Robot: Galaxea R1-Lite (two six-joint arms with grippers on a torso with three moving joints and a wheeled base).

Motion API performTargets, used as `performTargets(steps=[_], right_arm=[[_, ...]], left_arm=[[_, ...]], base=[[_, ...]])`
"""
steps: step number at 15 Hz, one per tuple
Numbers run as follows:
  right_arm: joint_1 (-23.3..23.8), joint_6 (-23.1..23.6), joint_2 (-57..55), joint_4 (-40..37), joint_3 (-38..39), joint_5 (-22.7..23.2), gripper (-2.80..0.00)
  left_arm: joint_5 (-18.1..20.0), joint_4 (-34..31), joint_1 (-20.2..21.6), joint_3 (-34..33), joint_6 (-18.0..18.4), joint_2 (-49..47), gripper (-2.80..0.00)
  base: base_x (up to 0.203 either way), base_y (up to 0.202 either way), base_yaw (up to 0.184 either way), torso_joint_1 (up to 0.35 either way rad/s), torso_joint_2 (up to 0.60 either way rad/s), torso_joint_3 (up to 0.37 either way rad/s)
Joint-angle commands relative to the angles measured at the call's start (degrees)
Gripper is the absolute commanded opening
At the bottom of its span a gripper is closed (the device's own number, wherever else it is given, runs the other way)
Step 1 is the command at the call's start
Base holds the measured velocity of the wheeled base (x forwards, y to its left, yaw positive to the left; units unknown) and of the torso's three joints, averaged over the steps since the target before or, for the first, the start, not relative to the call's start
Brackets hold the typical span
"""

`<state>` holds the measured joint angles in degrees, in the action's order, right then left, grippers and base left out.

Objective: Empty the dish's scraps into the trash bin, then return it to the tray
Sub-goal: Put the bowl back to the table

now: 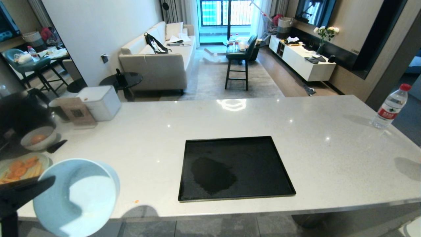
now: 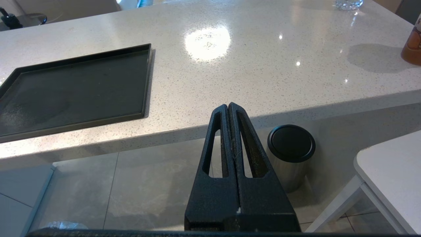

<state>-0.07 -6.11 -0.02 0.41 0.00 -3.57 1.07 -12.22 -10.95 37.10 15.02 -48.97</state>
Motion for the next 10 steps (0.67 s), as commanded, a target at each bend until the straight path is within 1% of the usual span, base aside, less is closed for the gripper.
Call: performTargets(steps=[1,3,5,7,10], right_arm=[[0.0,0.0,0.0,0.0,0.0,0.0,-2.8],[0.0,0.0,0.0,0.0,0.0,0.0,-2.8],[0.0,0.0,0.0,0.0,0.0,0.0,-2.8],[0.0,0.0,0.0,0.0,0.0,0.0,-2.8],[0.0,0.0,0.0,0.0,0.0,0.0,-2.8]], left_arm=[[0.0,-2.8,-3.6,7.2,1.9,-16.6,-2.8],[-0.1,-5.3,-7.4,12.9,4.0,-25.6,-2.8],[-0.2,-6.4,-11.8,18.0,6.3,-33.8,-2.8],[-0.3,-6.8,-16.1,22.8,7.3,-40.7,-2.8],[-0.3,-7.0,-20.7,29.8,7.8,-49.1,-2.8]], base=[[0.0,0.0,0.0,0.0,0.0,0.0],[0.0,0.0,0.0,0.0,0.0,0.0],[0.0,0.0,0.0,0.0,0.0,0.0],[0.0,0.0,0.0,0.0,0.0,0.0],[0.0,0.0,0.0,0.0,0.0,0.0]])
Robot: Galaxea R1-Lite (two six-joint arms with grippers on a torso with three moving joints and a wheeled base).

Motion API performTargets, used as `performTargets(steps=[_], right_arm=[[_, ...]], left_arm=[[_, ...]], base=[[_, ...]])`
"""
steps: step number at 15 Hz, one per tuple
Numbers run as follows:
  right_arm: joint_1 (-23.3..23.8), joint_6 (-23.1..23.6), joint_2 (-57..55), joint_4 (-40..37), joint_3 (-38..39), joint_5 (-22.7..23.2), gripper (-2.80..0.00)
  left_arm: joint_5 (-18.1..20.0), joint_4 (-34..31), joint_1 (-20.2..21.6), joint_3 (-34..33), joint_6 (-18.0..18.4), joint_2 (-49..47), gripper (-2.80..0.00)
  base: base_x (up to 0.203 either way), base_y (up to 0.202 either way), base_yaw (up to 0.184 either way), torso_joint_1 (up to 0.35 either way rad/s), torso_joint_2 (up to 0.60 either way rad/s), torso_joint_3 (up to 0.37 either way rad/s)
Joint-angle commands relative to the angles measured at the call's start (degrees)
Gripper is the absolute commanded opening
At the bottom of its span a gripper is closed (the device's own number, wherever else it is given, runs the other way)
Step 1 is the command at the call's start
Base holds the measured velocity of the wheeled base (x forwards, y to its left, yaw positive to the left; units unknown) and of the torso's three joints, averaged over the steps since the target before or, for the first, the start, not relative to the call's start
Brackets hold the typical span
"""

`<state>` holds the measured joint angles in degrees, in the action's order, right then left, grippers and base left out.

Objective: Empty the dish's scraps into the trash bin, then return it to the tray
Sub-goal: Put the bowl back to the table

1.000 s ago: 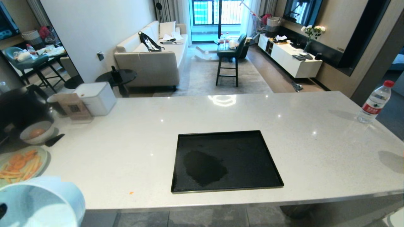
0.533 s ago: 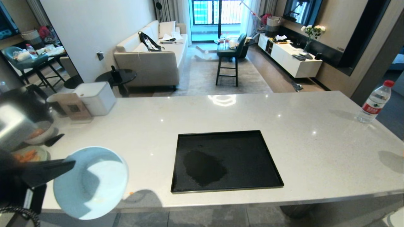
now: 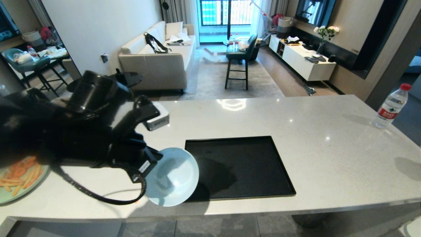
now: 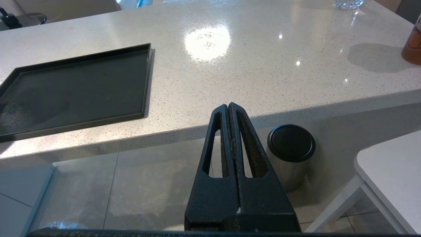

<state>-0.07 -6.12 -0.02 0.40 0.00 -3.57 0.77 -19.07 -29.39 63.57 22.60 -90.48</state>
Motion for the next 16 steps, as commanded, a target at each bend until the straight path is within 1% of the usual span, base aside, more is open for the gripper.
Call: performTargets(steps=[1,4,6,7,8,9,11,12,13,14,15,16], right_arm=[[0.0,0.0,0.0,0.0,0.0,0.0,-2.8],[0.0,0.0,0.0,0.0,0.0,0.0,-2.8],[0.0,0.0,0.0,0.0,0.0,0.0,-2.8],[0.0,0.0,0.0,0.0,0.0,0.0,-2.8],[0.0,0.0,0.0,0.0,0.0,0.0,-2.8],[0.0,0.0,0.0,0.0,-0.1,0.0,-2.8],[0.0,0.0,0.0,0.0,0.0,0.0,-2.8],[0.0,0.0,0.0,0.0,0.0,0.0,-2.8],[0.0,0.0,0.0,0.0,0.0,0.0,-2.8],[0.0,0.0,0.0,0.0,0.0,0.0,-2.8],[0.0,0.0,0.0,0.0,-0.1,0.0,-2.8],[0.0,0.0,0.0,0.0,0.0,0.0,-2.8]], left_arm=[[0.0,-0.2,-3.9,5.8,0.2,-10.6,-2.8],[0.0,-0.2,-8.3,15.8,-0.7,-18.9,-2.8],[-0.1,-0.2,-9.9,22.4,-2.5,-23.4,-2.8],[-0.2,-0.2,-10.2,24.9,-4.0,-25.2,-2.8],[-0.9,-0.2,-10.3,27.0,-7.1,-26.7,-2.8],[-4.0,-0.3,-10.4,28.6,-10.6,-28.1,-2.8],[-11.1,-0.3,-10.4,31.2,-16.6,-30.7,-2.8],[-12.9,-0.4,-10.1,32.8,-18.3,-32.0,-2.8],[-13.6,-0.7,-9.4,34.0,-20.4,-33.1,-2.8],[-14.1,-2.0,-8.8,35.6,-23.8,-33.9,-2.8],[-14.8,-4.6,-8.6,38.1,-27.4,-34.8,-2.8],[-15.1,-8.6,-7.8,40.7,-29.5,-35.4,-2.8]], base=[[0.0,0.0,0.0,0.0,0.0,0.0],[0.0,0.0,0.0,0.0,0.0,0.0],[0.0,0.0,0.0,0.0,0.0,0.0],[0.0,0.0,0.0,0.0,0.0,0.0],[0.0,0.0,0.0,0.0,0.0,0.0],[0.0,0.0,0.0,0.0,0.0,0.0],[0.0,0.0,0.0,0.0,0.0,0.0],[0.0,0.0,0.0,0.0,0.0,0.0],[0.0,0.0,0.0,0.0,0.0,0.0],[0.0,0.0,0.0,0.0,0.0,0.0],[0.0,0.0,0.0,0.0,0.0,0.0],[0.0,0.0,0.0,0.0,0.0,0.0]])
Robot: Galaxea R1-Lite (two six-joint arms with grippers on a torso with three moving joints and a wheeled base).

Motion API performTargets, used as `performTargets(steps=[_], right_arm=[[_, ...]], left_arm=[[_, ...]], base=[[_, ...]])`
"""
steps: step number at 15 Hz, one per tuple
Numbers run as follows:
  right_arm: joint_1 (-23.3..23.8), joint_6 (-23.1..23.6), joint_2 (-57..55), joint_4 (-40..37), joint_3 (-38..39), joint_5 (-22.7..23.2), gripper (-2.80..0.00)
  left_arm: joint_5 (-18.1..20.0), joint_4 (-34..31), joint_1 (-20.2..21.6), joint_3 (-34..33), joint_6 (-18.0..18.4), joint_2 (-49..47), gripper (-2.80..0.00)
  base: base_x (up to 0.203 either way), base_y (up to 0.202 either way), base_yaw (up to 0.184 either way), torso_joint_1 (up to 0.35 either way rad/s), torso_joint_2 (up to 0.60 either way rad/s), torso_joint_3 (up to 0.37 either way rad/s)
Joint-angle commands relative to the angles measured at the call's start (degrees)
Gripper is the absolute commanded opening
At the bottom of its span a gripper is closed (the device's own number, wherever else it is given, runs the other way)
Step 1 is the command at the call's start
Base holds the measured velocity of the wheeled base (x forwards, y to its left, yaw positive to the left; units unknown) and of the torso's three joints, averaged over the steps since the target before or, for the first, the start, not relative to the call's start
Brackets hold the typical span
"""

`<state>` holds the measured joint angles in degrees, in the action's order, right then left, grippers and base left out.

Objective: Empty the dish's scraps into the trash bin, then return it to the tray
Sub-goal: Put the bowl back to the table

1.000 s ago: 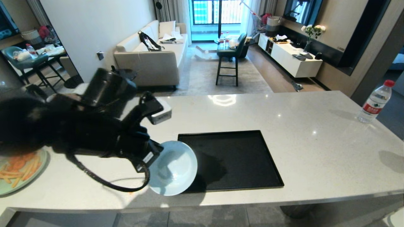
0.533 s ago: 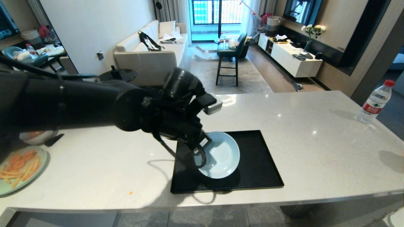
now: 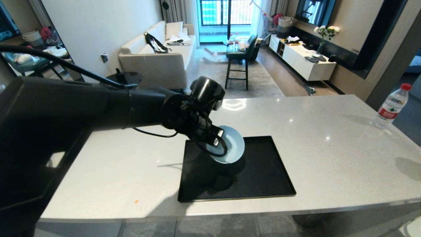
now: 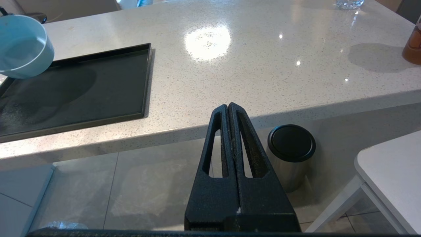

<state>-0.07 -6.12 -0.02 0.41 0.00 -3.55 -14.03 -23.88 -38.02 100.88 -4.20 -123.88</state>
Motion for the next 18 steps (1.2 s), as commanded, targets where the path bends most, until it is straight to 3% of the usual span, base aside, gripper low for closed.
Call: performTargets(steps=[1,4,7,9,18], right_arm=[[0.0,0.0,0.0,0.0,0.0,-0.1,-2.8],[0.0,0.0,0.0,0.0,0.0,-0.1,-2.8],[0.0,0.0,0.0,0.0,0.0,-0.1,-2.8],[0.0,0.0,0.0,0.0,0.0,-0.1,-2.8],[0.0,0.0,0.0,0.0,0.0,-0.1,-2.8]], left_arm=[[-0.4,-7.9,2.1,5.7,-4.7,-2.4,-2.8],[1.3,-15.3,5.8,9.5,-13.0,-3.1,-2.8],[9.3,-20.0,8.7,10.2,-17.8,-2.8,-2.8],[12.4,-20.9,10.3,9.6,-19.0,-2.8,-2.8],[17.4,-17.1,12.5,2.4,-18.5,-4.0,-2.8]], base=[[0.0,0.0,0.0,0.0,0.0,0.0],[0.0,0.0,0.0,0.0,0.0,0.0],[0.0,0.0,0.0,0.0,0.0,0.0],[0.0,0.0,0.0,0.0,0.0,0.0],[0.0,0.0,0.0,0.0,0.0,0.0]])
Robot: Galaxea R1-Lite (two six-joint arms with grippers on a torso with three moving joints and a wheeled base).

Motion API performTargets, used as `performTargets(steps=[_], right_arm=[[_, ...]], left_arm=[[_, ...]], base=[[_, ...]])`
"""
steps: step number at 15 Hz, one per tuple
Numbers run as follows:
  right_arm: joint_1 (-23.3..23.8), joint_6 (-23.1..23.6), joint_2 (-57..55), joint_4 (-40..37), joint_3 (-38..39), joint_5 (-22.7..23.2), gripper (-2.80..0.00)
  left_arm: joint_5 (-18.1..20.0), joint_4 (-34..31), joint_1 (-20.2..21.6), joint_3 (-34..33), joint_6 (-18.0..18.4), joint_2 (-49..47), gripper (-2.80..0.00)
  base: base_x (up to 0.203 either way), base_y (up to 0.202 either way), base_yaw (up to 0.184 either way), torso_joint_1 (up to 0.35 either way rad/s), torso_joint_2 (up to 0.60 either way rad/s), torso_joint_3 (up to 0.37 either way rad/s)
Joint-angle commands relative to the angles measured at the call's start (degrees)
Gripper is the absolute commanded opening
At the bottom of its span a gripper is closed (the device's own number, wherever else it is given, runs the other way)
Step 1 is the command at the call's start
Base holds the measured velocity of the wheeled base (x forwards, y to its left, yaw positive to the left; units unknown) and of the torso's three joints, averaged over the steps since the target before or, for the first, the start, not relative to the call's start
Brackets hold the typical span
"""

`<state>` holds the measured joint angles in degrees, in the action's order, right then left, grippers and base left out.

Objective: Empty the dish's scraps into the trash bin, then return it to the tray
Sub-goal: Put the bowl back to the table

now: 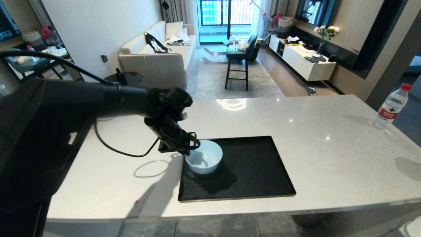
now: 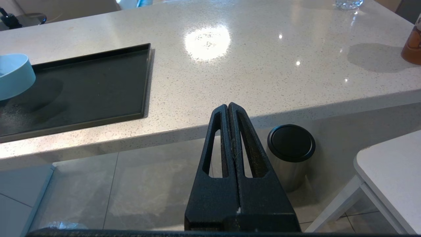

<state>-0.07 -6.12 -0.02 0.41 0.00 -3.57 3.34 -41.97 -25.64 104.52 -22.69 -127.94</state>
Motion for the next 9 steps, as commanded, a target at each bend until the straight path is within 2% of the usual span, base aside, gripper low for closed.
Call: performTargets(steps=[1,9], right_arm=[[0.0,0.0,0.0,0.0,0.0,0.0,-2.8],[0.0,0.0,0.0,0.0,0.0,0.0,-2.8]], left_arm=[[0.1,3.2,0.1,-1.9,0.0,-0.1,-2.8],[-0.1,16.5,0.1,-11.6,0.2,-0.7,-2.8]], base=[[0.0,0.0,0.0,0.0,0.0,0.0],[0.0,0.0,0.0,0.0,0.0,0.0]])
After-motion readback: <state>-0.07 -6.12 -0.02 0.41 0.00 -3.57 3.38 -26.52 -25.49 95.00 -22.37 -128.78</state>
